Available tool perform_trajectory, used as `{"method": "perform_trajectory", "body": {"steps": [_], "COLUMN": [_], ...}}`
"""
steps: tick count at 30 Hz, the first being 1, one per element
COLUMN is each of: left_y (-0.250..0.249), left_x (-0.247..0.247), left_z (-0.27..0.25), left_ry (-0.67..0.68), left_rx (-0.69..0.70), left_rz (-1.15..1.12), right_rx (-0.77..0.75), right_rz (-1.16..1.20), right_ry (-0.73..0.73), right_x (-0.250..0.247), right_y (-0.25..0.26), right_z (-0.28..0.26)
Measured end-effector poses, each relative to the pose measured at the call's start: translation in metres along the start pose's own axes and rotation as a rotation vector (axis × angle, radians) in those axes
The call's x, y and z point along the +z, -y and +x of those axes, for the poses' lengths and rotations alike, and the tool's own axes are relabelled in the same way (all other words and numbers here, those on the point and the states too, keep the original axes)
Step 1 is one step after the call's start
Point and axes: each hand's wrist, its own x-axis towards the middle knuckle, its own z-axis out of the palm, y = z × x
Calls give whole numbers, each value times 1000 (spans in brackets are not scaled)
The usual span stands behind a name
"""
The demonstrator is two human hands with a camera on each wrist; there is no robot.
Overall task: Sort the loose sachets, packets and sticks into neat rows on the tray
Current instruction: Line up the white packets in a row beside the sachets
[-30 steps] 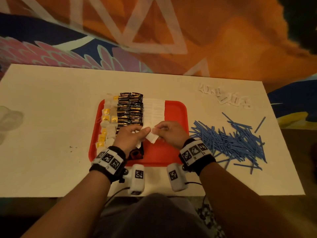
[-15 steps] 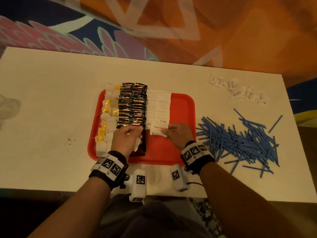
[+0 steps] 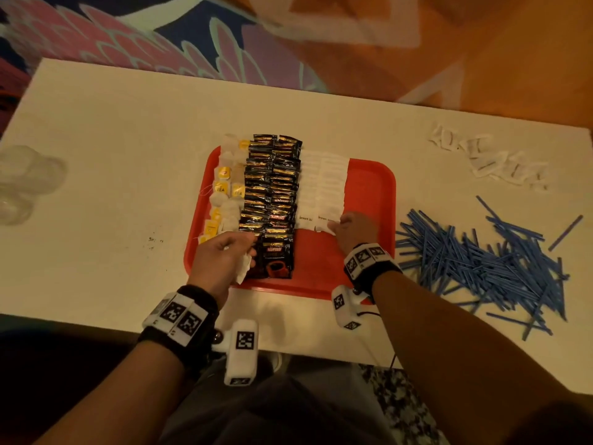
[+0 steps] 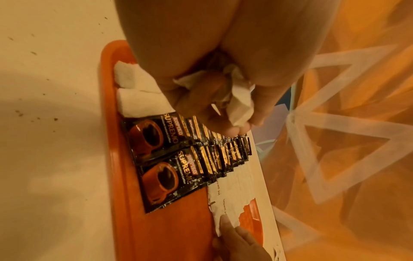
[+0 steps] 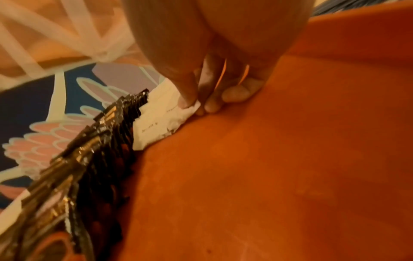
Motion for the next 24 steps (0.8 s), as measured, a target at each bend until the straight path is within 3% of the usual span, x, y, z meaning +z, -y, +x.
{"method": "perform_trajectory", "body": {"steps": [5, 8, 11, 17, 24], "left_y": [5, 8, 10, 10, 4], "left_x": [-7, -11, -14, -23, -20], "left_z": [-1, -1, -3, -4, -7], "left_ry": [12, 14, 31, 41, 79], "left_rx": [2, -16, -12, -10, -72], "left_rz": [-3, -9, 9, 13, -60], "right_rx": [-32, -172, -318, -319, -318], "right_rz": [15, -9, -69, -210, -34], "right_ry": [-131, -204, -177, -122, -207], "right_x": [8, 9, 14, 30, 21], "right_y": [-5, -3, 5, 4, 9], "right_z": [-2, -6, -8, 0, -30]}}
